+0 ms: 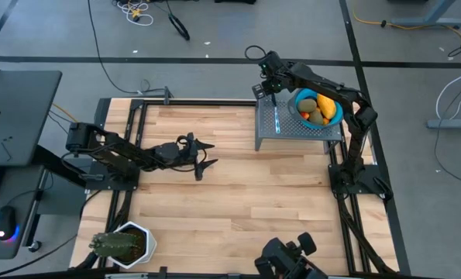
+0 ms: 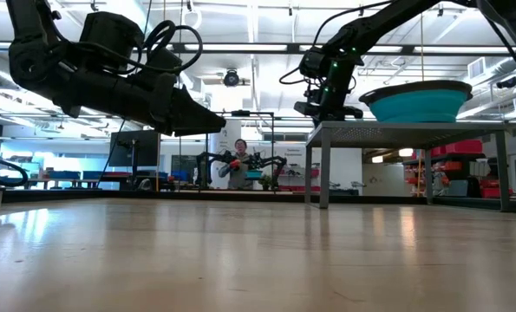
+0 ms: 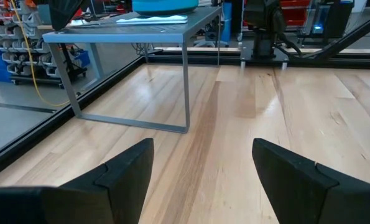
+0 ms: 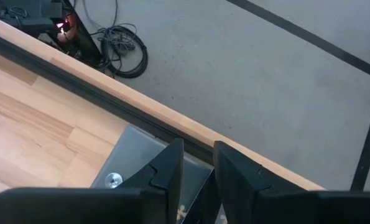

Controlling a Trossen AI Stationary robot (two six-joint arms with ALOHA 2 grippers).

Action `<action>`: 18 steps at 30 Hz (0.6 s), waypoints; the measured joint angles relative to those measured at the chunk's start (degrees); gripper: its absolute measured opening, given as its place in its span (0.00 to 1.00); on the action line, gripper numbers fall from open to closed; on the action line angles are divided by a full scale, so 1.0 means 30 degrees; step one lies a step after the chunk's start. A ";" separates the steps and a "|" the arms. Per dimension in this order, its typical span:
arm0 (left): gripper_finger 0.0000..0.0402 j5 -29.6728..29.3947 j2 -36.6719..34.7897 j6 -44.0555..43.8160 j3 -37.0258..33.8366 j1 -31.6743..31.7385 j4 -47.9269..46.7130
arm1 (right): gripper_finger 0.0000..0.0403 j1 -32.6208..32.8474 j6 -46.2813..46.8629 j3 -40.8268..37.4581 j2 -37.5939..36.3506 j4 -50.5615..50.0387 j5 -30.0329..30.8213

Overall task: Pick & Place Fruit
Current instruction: Put the blue table knife on the shelf

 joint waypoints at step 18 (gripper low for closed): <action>0.69 -0.0052 0.0000 0.0044 -0.0007 0.0007 0.0001 | 0.25 -0.0285 -0.0036 -0.0095 -0.1173 0.0929 0.0261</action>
